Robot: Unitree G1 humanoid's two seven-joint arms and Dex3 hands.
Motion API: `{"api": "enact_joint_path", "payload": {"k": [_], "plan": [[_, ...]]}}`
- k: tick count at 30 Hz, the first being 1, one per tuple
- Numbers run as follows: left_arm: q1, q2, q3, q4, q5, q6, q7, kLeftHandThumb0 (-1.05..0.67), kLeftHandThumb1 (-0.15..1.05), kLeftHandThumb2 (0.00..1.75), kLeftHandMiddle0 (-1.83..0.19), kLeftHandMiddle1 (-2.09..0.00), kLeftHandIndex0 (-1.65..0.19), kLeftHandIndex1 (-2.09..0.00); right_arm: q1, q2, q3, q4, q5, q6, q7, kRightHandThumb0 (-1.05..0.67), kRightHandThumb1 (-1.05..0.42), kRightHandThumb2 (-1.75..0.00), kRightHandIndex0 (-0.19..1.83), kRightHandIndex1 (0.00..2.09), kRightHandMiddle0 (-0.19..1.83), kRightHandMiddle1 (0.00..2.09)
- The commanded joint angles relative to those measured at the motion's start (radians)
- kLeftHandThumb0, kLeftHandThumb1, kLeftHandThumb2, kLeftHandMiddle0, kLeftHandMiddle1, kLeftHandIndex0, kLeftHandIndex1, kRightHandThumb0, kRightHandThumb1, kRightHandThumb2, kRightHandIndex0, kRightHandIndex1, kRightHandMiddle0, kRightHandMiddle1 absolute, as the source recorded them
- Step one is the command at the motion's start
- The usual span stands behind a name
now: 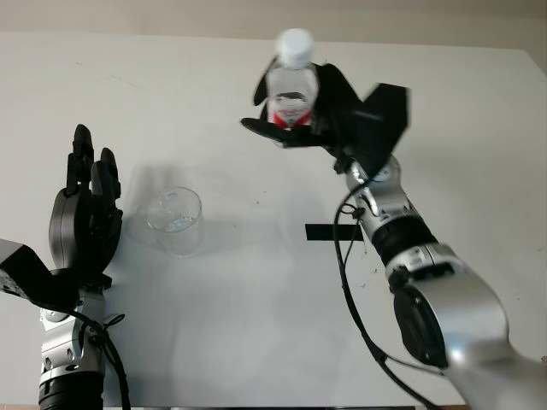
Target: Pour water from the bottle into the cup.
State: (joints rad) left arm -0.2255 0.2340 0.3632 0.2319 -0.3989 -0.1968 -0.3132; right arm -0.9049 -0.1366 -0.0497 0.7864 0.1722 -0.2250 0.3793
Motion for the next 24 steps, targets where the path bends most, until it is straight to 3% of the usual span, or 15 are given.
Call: {"api": "enact_joint_path", "payload": {"k": [1, 10, 24], "plan": [[0.009, -0.004, -0.005, 0.018, 0.006, 0.001, -0.002, -0.79, 1.05, 0.53, 0.18, -0.05, 0.19, -0.04, 0.045, -0.020, -0.016, -0.111, 0.023, 0.064, 0.012, -0.32, -1.05, -0.50, 1.31, 2.09, 0.91, 2.09], [0.017, -0.014, -0.010, 0.012, 0.003, 0.001, -0.001, -0.79, 1.05, 0.53, 0.19, -0.05, 0.19, -0.03, 0.192, -0.059, -0.047, -0.335, 0.074, 0.286, 0.051, -0.32, -1.05, -0.52, 1.28, 2.09, 0.95, 2.09], [0.032, -0.031, -0.009, -0.009, -0.003, 0.016, 0.011, -0.78, 1.05, 0.53, 0.18, -0.04, 0.19, -0.02, 0.453, -0.096, -0.036, -0.642, 0.009, 0.334, -0.015, -0.40, -1.05, -0.44, 1.11, 2.09, 0.76, 2.09]]}}
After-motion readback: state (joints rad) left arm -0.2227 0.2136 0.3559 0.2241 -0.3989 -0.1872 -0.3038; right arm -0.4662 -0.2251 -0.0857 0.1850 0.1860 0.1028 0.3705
